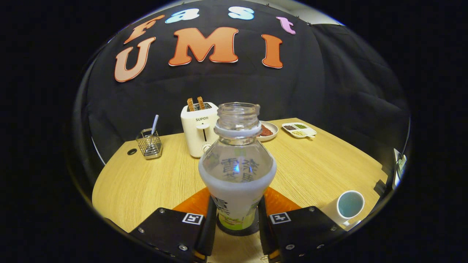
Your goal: Take the bottle from table, then pour the juice into the cup, finally place the bottle on the coaster
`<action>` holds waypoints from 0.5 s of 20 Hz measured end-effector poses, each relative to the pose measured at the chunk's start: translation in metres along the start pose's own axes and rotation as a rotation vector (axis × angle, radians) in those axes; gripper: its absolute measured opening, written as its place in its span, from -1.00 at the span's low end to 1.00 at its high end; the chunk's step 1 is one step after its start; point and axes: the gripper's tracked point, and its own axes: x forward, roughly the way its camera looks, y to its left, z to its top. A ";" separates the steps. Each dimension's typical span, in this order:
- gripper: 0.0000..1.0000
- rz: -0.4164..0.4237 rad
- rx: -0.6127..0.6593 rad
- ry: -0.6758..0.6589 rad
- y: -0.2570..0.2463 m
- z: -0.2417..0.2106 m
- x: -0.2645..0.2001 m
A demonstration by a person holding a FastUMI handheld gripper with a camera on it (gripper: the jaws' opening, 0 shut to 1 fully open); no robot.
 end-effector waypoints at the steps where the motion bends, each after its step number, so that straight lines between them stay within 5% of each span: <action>1: 0.02 -0.003 -0.009 0.003 0.000 -0.002 0.002; 10: 0.24 -0.010 0.012 0.001 -0.003 -0.007 0.002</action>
